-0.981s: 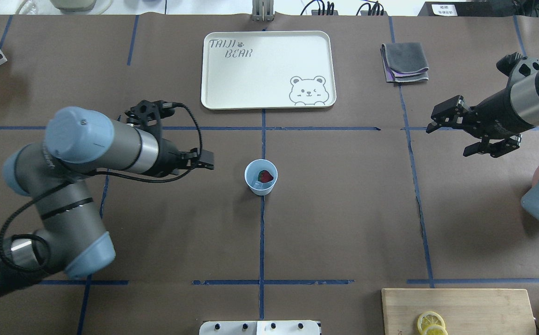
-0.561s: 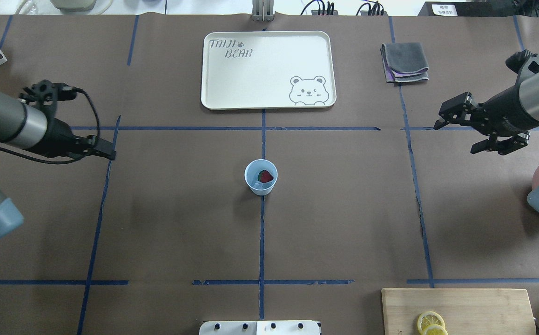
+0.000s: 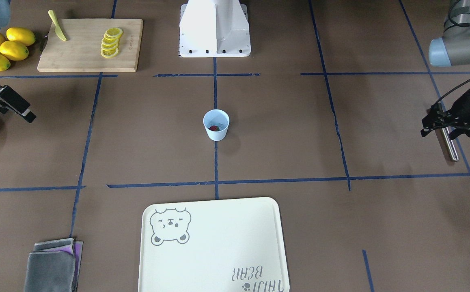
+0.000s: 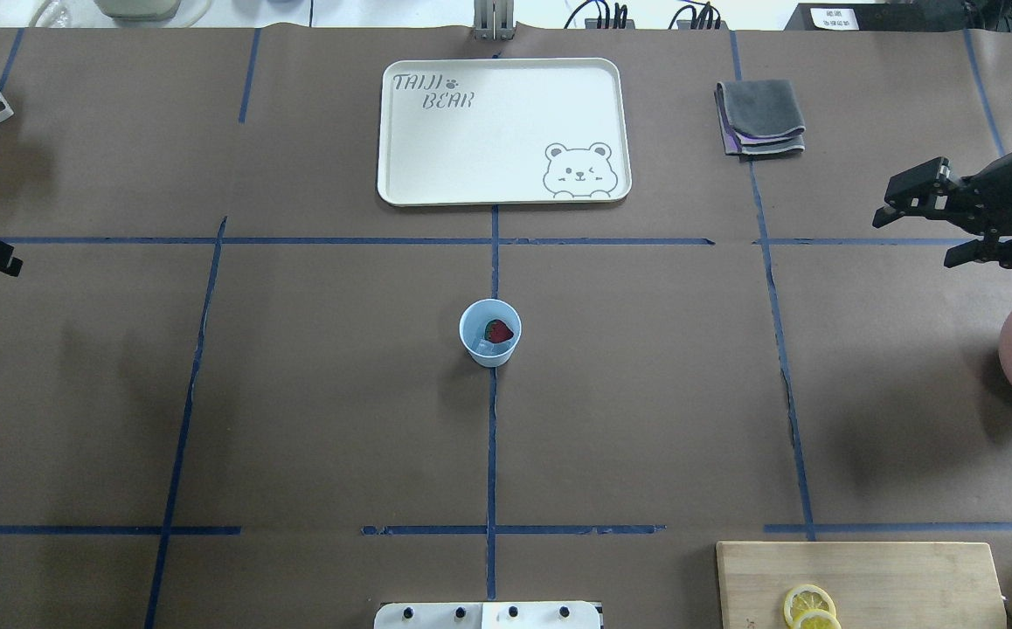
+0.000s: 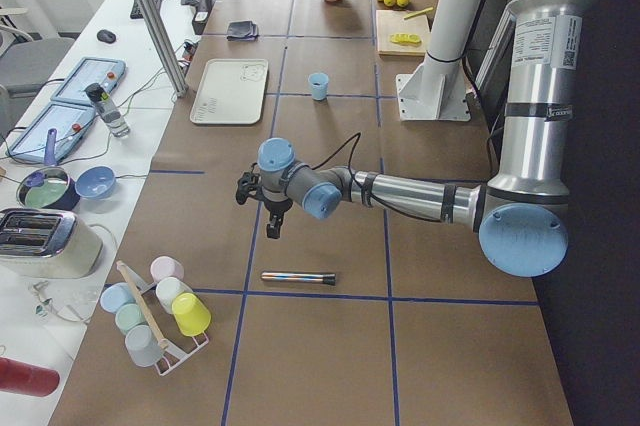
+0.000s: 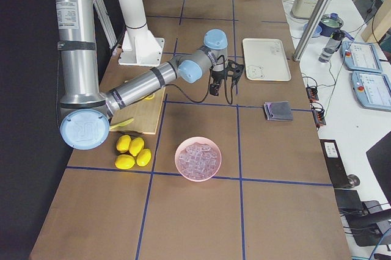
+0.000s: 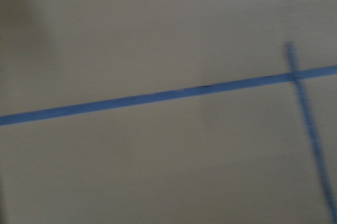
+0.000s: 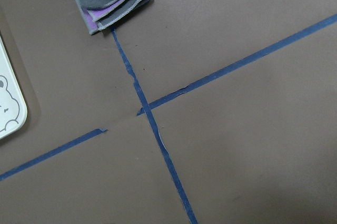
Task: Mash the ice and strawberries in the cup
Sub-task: 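Pick up the steel muddler with the left gripper beside the table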
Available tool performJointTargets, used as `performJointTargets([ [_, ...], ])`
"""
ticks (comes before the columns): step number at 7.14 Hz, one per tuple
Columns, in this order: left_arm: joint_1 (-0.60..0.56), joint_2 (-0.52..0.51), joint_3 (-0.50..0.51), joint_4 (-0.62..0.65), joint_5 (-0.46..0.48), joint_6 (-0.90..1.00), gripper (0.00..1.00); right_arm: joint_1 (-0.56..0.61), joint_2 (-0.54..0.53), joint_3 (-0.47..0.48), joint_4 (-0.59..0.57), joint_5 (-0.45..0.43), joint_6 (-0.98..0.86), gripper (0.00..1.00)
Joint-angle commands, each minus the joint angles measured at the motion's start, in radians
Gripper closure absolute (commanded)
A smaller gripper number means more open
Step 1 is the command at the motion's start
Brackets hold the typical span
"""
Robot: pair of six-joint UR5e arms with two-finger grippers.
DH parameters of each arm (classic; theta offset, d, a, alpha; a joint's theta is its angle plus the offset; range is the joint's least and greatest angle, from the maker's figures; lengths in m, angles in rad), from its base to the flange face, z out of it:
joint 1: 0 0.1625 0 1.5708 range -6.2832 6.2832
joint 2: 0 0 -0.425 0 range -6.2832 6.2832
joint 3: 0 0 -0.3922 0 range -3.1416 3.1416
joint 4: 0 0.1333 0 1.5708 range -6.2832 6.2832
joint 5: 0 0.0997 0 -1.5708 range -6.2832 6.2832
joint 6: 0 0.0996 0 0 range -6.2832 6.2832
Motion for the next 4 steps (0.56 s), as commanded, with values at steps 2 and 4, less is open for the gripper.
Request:
performJointTargets([
  [2,-0.021,-0.022,0.141,-0.011,-0.005,0.033,0.05,0.024,-0.003,0.006,0.001,0.031,-0.008,0.01],
  [4,-0.021,-0.022,0.229,-0.136,-0.008,-0.004,0.05,0.023,-0.003,0.004,0.001,0.031,-0.008,0.01],
])
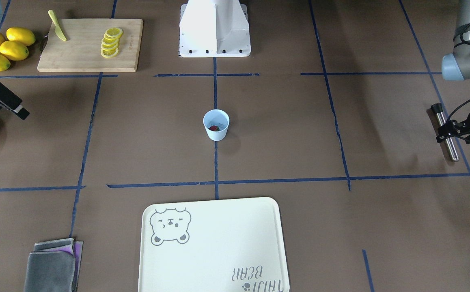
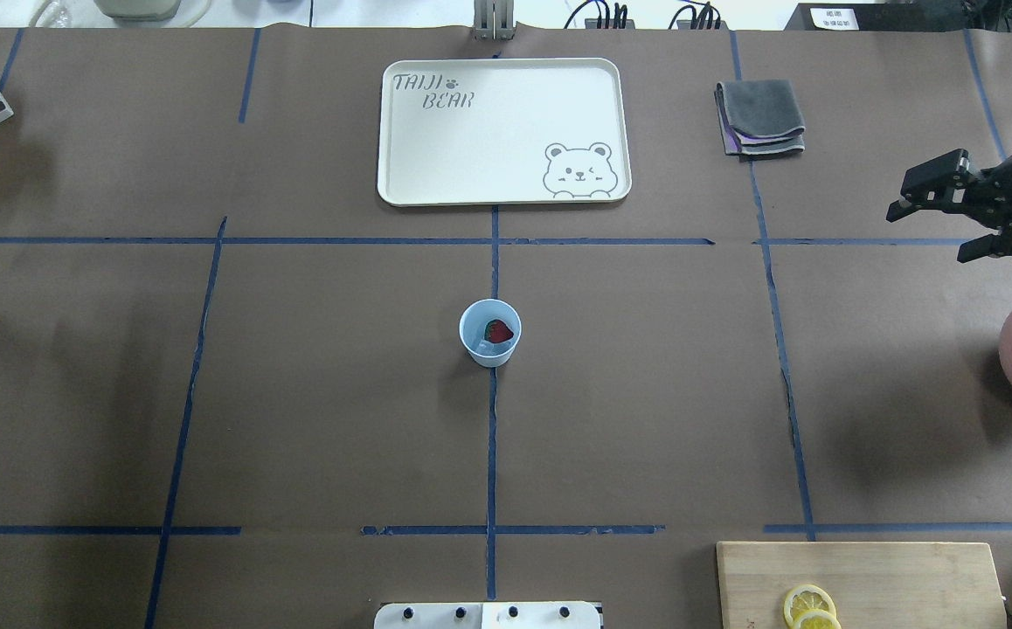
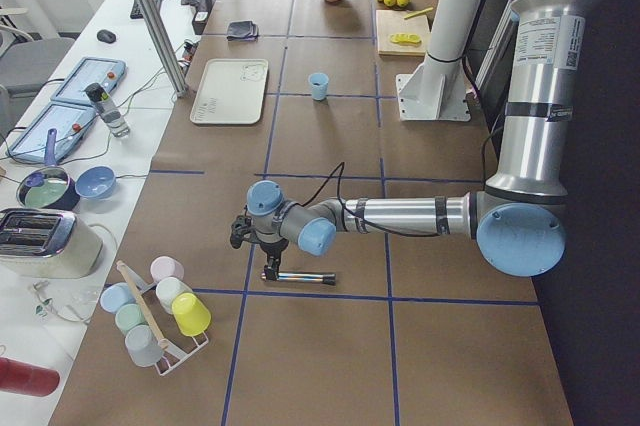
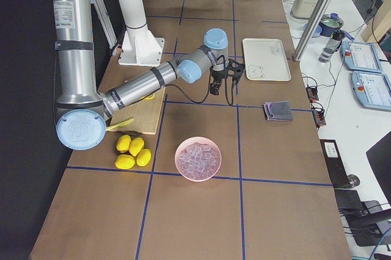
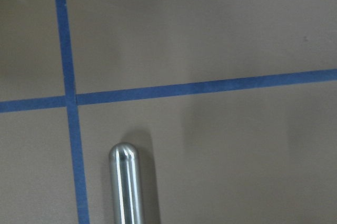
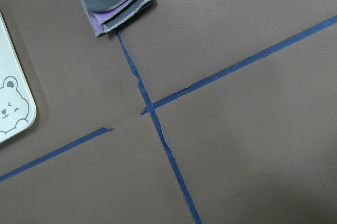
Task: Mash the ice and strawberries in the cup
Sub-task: 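Pick up the steel muddler with the left gripper beside the table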
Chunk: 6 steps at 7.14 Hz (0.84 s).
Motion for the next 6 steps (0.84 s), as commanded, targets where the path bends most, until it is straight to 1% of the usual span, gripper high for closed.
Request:
performJointTargets([
  [1,0.000,-0.003,0.052,-0.086,-0.002,-0.069,0.05,0.000,0.001,-0.001,0.000,0.001,-0.001,0.01],
  [6,0.010,-0.006,0.103,-0.099,0.001,-0.073,0.05,-0.002,0.006,-0.006,0.000,0.001,-0.001,0.01],
])
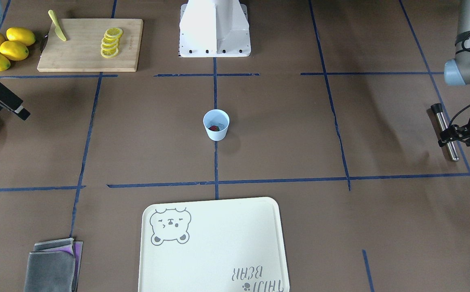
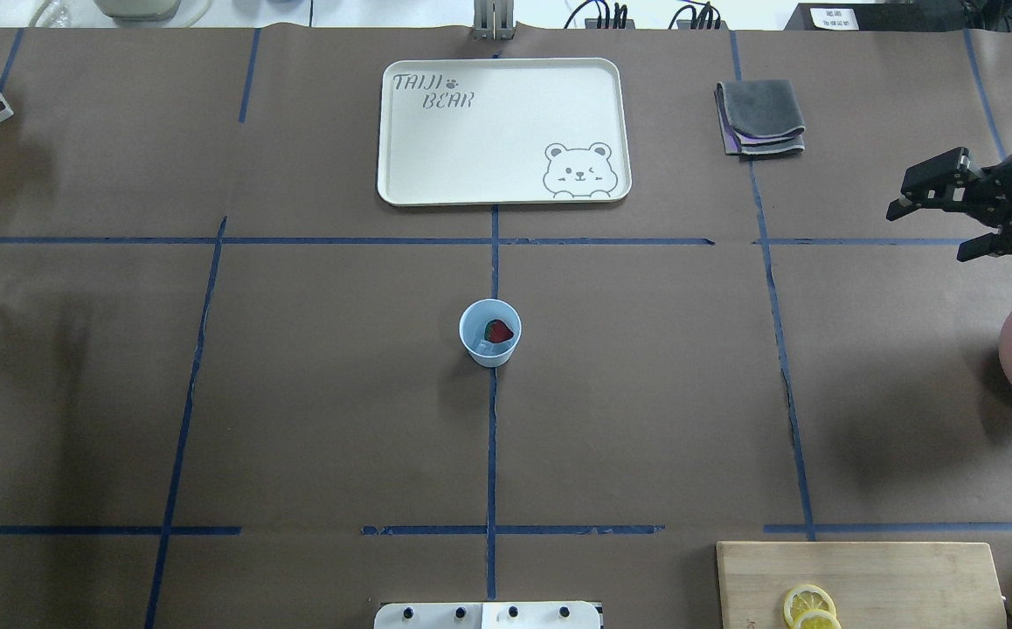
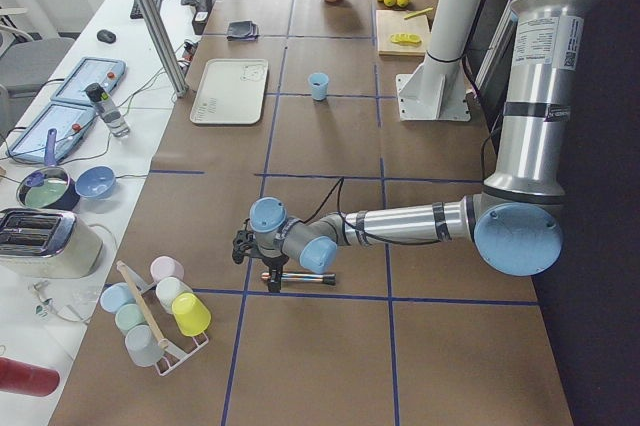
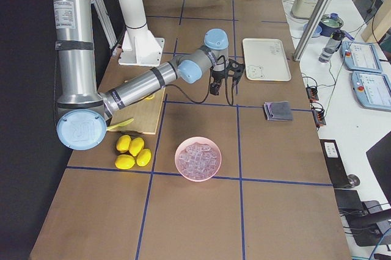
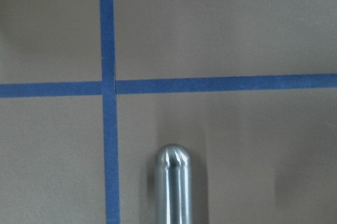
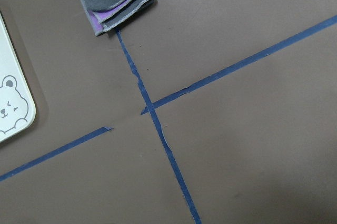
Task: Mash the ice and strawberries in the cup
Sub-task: 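Pick up the steel muddler with the left gripper beside the table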
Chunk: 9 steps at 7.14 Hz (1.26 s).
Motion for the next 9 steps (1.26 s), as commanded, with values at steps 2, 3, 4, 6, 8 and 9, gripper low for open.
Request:
performJointTargets([
  [2,0.003,0.000,0.018,0.000,0.000,0.000,0.08,0.000,-0.002,0.000,0.000,0.000,0.000,0.01],
  [3,0.003,0.000,0.020,0.000,0.000,0.000,0.10,0.000,-0.003,0.000,0.000,0.000,0.000,0.01],
  [4,0.003,0.000,0.020,0.000,0.000,0.000,0.14,0.000,-0.003,0.000,0.000,0.002,0.000,0.01],
  [6,0.008,0.000,0.022,0.001,-0.001,0.000,0.34,0.000,-0.003,0.001,0.000,0.003,0.000,0.01],
  [8,0.022,0.000,0.034,0.001,0.000,0.001,0.70,0.000,-0.003,0.004,-0.002,0.023,0.001,0.01],
  [9,0.025,-0.002,0.035,0.001,-0.001,0.001,0.94,0.001,-0.002,0.006,-0.002,0.028,0.000,0.01],
])
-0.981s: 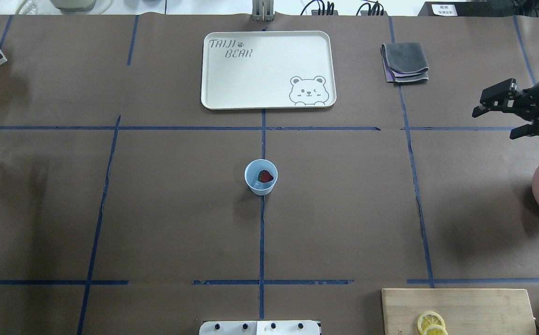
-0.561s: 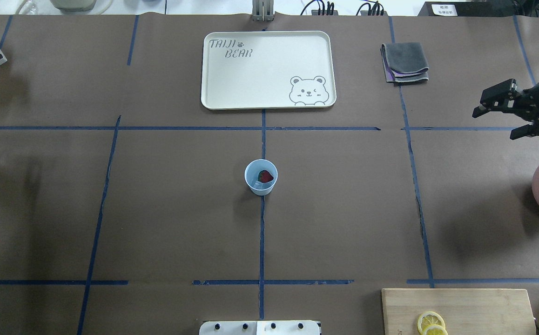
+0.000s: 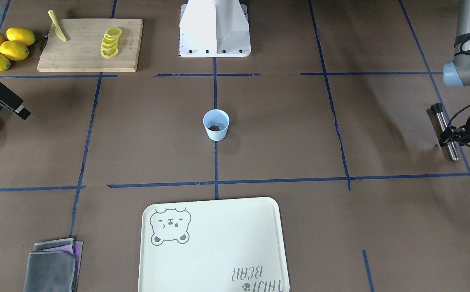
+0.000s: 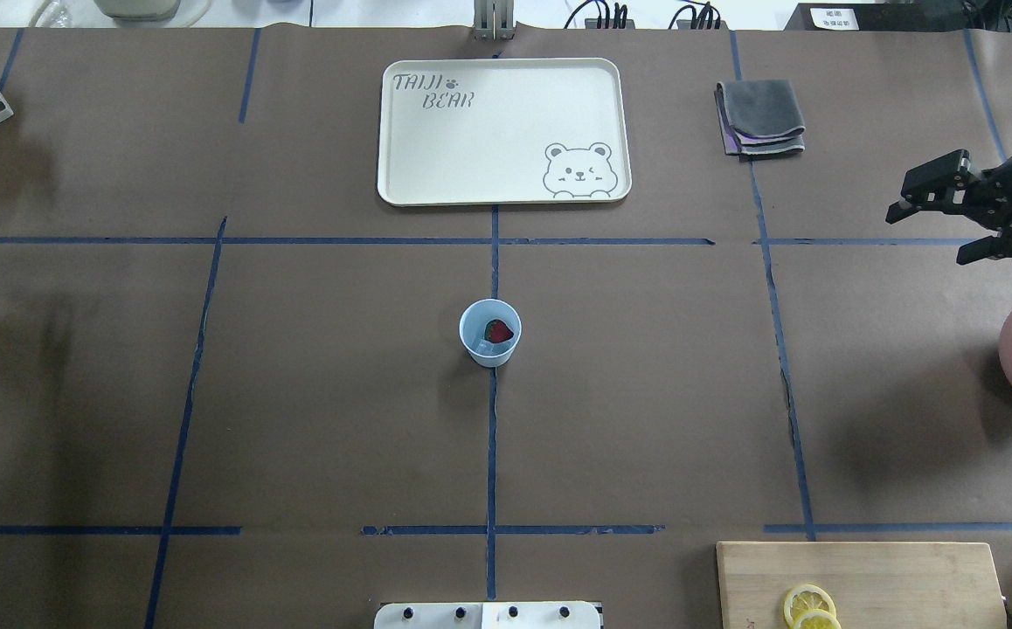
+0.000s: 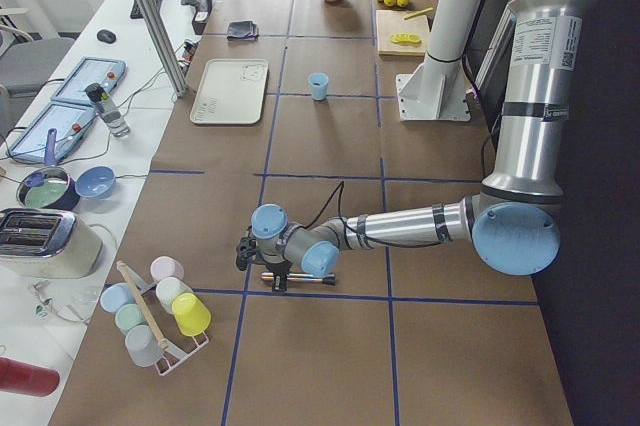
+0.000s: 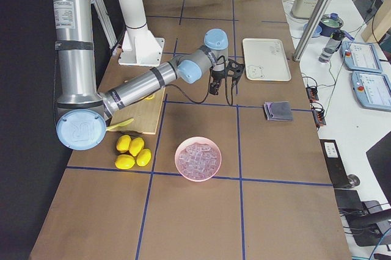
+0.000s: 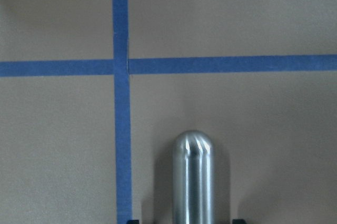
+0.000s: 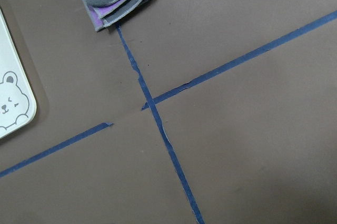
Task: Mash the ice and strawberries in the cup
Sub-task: 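Pick up the steel muddler with the left gripper beside the table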
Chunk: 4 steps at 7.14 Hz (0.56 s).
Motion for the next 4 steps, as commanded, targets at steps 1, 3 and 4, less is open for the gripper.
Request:
performJointTargets([
  [1,0.007,-0.022,0.006,0.002,-0.011,0.002,1.00,0.001,0.002,0.003,-0.001,0.019,0.001,0.01],
  [3,0.007,-0.029,-0.021,0.001,-0.077,-0.003,1.00,0.001,0.003,0.003,-0.001,0.020,0.001,0.01],
  [4,0.007,-0.039,-0.087,0.010,-0.194,-0.006,1.00,0.003,0.005,0.005,-0.001,0.020,0.001,0.01],
])
